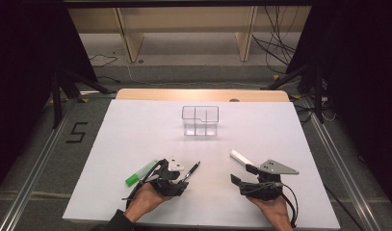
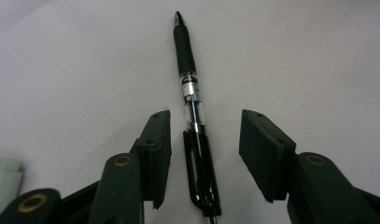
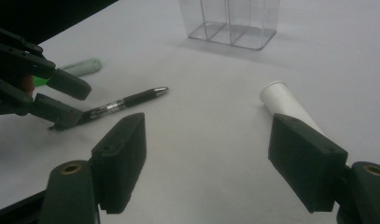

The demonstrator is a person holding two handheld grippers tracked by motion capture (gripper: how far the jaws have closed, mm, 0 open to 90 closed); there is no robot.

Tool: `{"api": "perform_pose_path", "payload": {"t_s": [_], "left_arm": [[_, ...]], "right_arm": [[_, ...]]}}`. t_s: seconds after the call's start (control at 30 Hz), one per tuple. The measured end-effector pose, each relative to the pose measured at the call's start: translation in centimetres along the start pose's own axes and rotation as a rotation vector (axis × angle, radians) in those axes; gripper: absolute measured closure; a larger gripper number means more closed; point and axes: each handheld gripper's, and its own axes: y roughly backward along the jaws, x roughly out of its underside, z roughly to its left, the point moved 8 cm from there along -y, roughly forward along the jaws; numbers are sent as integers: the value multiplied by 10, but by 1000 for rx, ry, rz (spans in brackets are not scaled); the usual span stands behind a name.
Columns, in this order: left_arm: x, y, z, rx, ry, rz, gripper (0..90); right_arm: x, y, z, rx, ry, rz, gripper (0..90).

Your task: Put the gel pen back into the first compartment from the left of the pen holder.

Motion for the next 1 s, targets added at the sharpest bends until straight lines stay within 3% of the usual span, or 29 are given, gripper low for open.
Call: {"api": "perform_pose_path", "payload": {"t_s": [0.63,0.8,1.0], "left_arm": [[10,-11,3,23,18,78,566],[10,-11,1,12,-17,86,603],[9,-12,0,20,-29,103,651]], "right_arm": [[0,1,3,-1,8,-1,290],[0,1,4,0,11,0,293],[1,1,6,1,15,2,295]]}}
